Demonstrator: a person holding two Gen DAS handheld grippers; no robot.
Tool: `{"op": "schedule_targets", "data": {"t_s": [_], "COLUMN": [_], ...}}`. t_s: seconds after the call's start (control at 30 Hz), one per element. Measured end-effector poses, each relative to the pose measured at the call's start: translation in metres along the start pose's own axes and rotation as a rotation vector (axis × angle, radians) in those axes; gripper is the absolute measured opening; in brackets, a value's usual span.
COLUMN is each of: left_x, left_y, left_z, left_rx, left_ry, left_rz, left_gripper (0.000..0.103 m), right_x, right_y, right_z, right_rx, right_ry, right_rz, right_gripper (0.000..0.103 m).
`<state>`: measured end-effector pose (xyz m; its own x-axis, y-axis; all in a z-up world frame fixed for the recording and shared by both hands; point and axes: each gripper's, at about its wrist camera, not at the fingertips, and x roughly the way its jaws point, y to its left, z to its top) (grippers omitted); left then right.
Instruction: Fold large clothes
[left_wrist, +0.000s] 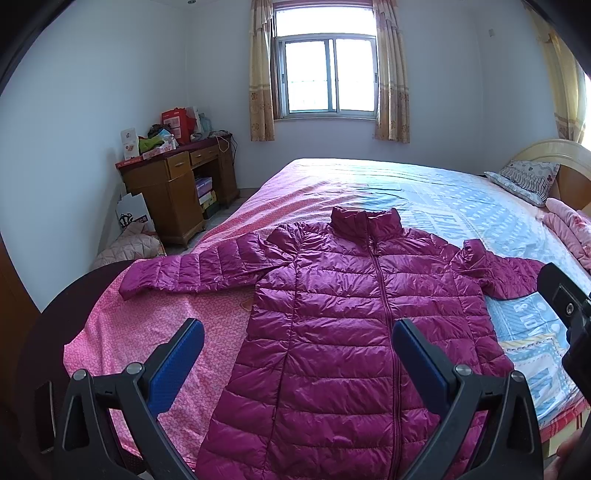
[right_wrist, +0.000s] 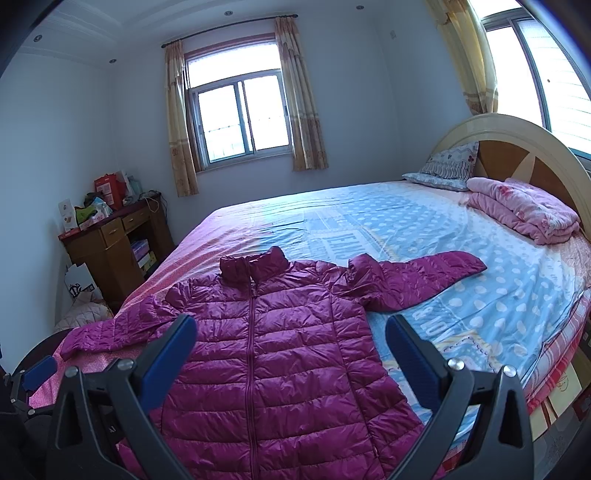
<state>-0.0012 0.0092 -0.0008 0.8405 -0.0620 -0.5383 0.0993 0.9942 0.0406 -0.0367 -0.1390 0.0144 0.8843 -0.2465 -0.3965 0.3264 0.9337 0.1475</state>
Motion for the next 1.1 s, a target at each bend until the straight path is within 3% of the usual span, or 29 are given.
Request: {"op": "schedule_targets", "data": {"t_s": [1.1], "left_x": [0.0007], "left_y": [0.0011], "left_z": [-0.0033], "left_rx": [0.006], "left_ry": [0.005], "left_rz": [0.004], "left_gripper": [0.102], "right_x": [0.0041], "right_y": [0.0018], "right_z": [-0.0053], "right_rx": [0.01], "right_ry": [0.035], "right_rz": [-0.011], "right_gripper": [0.103]}}
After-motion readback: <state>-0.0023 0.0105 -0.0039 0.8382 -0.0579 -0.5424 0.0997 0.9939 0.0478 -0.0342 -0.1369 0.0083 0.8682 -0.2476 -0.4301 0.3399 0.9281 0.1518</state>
